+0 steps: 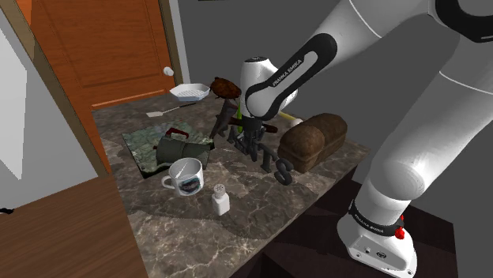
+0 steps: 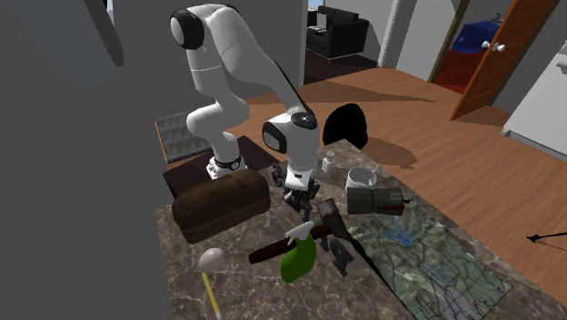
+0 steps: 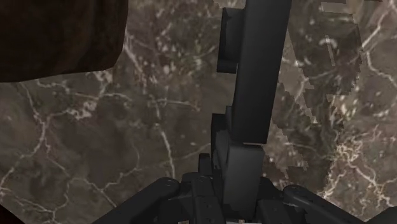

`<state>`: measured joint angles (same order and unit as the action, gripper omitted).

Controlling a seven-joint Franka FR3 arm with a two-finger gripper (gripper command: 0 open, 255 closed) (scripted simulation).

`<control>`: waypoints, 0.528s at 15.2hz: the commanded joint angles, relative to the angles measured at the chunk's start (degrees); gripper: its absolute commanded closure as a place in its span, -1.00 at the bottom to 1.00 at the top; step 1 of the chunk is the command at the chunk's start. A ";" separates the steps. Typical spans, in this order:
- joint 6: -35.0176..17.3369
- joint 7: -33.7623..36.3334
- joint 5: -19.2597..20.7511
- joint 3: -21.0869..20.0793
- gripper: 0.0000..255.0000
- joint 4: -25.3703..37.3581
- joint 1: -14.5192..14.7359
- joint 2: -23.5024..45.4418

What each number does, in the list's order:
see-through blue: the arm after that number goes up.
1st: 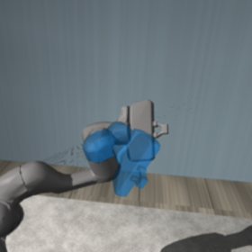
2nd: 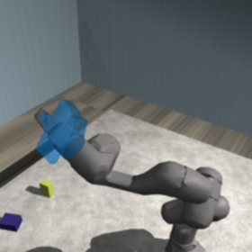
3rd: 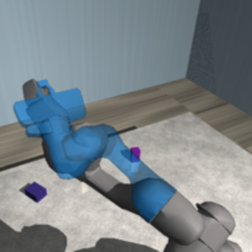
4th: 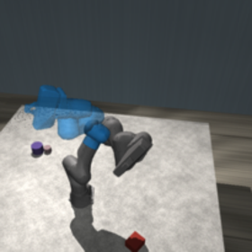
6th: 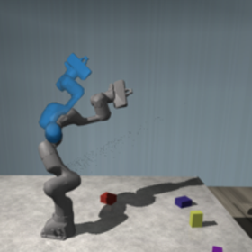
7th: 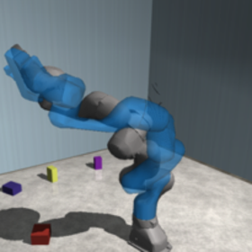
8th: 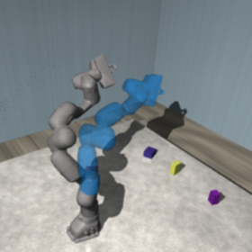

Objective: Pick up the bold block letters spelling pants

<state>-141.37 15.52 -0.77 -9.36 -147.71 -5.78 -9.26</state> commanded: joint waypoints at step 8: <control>4.49 -0.59 -0.57 0.26 1.00 1.47 0.13 -3.02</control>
<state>-137.85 15.02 -1.20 -9.13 -146.57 -5.72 -11.56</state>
